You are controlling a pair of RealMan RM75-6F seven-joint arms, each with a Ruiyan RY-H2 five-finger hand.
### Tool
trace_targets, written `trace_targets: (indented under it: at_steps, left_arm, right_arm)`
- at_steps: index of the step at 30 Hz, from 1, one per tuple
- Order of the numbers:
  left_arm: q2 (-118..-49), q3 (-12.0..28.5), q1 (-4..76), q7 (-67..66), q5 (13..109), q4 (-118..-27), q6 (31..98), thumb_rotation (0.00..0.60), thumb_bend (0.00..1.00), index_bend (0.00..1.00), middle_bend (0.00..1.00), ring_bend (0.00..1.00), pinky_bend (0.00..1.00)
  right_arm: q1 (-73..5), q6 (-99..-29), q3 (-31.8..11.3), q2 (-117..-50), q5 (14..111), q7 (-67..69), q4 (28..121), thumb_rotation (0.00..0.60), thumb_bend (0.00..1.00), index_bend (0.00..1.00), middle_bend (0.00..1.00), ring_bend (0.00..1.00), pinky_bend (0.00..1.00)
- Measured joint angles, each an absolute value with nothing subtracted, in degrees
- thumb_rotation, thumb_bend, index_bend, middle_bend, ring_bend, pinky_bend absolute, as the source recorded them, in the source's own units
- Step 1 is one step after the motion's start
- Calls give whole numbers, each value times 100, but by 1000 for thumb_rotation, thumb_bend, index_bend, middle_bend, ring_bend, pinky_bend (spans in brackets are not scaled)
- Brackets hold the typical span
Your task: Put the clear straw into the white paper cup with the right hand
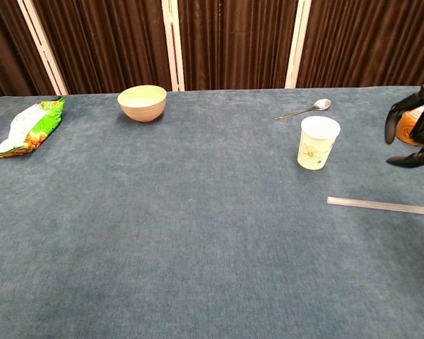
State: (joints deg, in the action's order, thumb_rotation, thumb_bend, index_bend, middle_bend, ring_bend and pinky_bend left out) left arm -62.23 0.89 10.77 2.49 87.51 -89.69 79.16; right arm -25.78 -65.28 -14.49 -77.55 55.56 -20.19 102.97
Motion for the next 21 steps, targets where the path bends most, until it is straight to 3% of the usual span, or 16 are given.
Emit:
trace_targets:
  at_steps: [21]
  left_arm:
    - [-6220, 88, 1076, 241, 8742, -8980, 7912, 600, 242, 111, 0, 0, 0]
  right_arm:
    - [-2911, -6395, -1344, -8690, 4604, -2291, 9385, 600, 268, 536, 1000, 983, 964]
